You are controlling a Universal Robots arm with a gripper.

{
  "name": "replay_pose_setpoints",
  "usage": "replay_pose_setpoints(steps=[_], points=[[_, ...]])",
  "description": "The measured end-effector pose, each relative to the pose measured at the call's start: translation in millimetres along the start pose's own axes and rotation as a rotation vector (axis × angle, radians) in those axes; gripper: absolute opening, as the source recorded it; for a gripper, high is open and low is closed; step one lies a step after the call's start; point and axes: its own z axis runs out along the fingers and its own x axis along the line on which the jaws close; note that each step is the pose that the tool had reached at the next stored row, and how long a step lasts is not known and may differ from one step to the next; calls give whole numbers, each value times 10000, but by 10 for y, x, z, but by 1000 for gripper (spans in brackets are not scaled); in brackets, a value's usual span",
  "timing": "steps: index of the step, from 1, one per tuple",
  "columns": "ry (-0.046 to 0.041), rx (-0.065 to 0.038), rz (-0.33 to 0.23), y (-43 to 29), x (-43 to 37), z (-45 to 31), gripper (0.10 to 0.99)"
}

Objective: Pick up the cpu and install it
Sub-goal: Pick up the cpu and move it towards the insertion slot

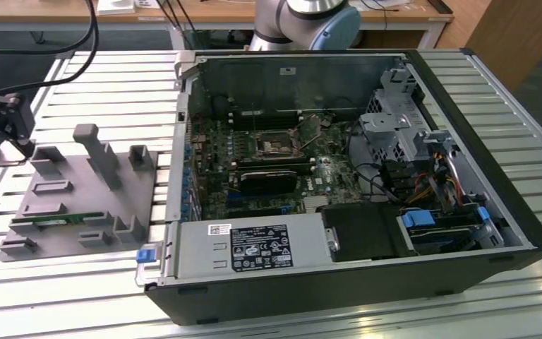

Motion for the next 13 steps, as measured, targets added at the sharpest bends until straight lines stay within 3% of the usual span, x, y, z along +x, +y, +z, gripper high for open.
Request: replay_pose_setpoints(steps=[13], points=[[0,0,6,45,-5,-229,529]])
